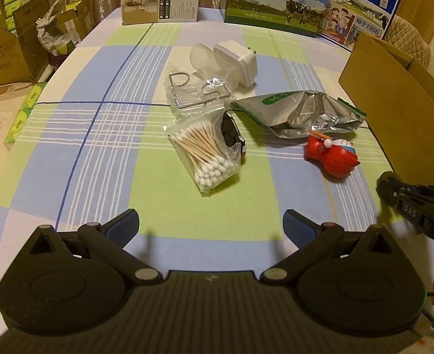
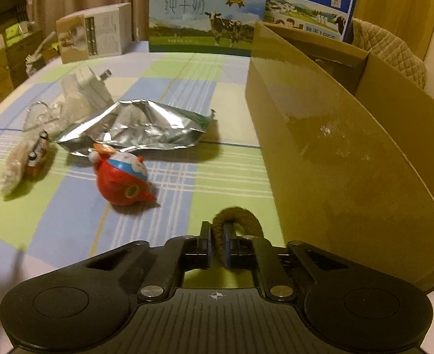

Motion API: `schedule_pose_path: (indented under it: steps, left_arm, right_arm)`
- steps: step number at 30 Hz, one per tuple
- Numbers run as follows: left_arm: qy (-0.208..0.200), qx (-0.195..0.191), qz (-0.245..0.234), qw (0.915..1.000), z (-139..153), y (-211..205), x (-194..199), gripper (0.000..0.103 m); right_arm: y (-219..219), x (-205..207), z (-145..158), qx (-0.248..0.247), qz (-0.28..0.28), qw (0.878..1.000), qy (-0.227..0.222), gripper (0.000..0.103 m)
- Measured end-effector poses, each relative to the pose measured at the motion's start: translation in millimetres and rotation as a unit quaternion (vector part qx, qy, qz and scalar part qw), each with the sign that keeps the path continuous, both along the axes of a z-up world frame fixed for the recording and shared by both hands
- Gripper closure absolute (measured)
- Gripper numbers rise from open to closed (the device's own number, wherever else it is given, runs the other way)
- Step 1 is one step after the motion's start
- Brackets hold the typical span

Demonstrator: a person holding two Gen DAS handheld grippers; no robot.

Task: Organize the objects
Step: 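Grasp the brown rope ring with the right gripper while the left gripper grasps the cotton swab bag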

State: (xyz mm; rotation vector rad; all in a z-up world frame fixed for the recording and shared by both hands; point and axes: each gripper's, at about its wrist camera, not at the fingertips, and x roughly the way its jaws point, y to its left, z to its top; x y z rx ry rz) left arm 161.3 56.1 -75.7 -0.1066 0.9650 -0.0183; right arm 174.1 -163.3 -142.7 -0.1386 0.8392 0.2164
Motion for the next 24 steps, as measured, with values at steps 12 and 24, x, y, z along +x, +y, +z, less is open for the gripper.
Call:
schedule_pose_path:
  steps: [12,24]
  left_arm:
    - [-0.008,0.0,0.009,0.9999,2.9,9.3,2.9,0.001]
    - [-0.009,-0.001,0.013,0.9999,-5.0,11.0,14.7,0.001]
  right_arm:
    - [38.6,-32.8,13.0,0.05,0.108,0.993,-0.024,0.034]
    - [32.3,-14.1,-12.1,0.036,0.115,0.993,0.008,0.068]
